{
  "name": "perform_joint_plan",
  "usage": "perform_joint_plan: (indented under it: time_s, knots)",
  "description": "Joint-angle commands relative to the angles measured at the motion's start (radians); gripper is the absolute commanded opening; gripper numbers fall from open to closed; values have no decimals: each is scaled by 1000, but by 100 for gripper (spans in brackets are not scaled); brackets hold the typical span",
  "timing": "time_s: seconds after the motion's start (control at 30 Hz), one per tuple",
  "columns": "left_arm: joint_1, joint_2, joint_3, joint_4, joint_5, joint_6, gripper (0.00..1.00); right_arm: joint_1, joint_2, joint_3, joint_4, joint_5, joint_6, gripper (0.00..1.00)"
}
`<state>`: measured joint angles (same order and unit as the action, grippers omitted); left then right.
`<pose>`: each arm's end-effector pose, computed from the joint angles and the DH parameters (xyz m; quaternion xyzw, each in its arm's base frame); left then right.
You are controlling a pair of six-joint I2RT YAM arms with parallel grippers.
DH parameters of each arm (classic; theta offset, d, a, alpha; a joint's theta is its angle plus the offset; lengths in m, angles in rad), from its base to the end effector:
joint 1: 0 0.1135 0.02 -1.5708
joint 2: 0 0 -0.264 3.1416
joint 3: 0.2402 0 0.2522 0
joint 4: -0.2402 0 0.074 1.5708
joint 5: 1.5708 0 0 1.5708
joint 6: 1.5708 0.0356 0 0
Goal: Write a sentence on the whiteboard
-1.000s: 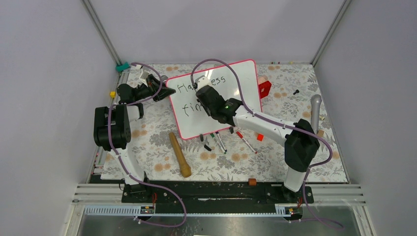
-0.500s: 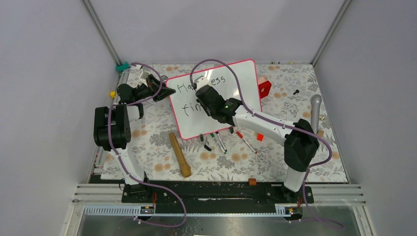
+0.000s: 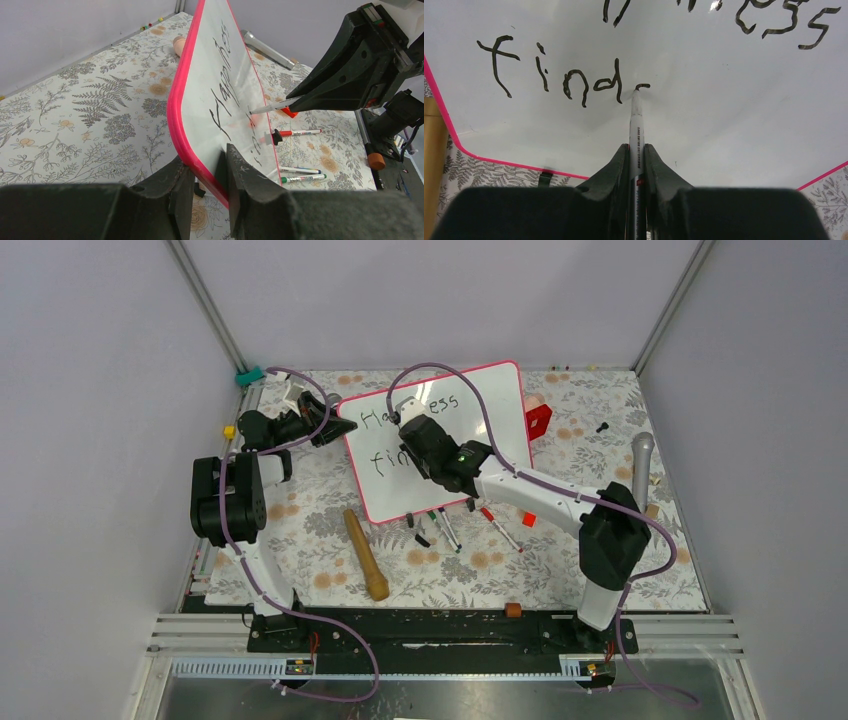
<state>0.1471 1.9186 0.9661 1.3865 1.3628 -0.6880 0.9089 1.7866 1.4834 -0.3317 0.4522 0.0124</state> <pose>0.3757 0.0205 0.2311 0.3157 0.5974 -0.5016 0.5402 0.2665 0.3167 0.2926 -0.2858 0.8277 0.0162 0.4827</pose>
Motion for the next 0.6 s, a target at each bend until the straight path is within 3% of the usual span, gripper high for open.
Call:
perform_joint_plan:
  time_s: [0.0, 0.57]
  knots:
    - [-27, 8, -43, 82, 292, 173, 0, -10, -8, -5, -17, 53, -6, 0]
    - [-28, 8, -41, 82, 292, 171, 0, -10, -17, -22, -57, 36, 3, 0]
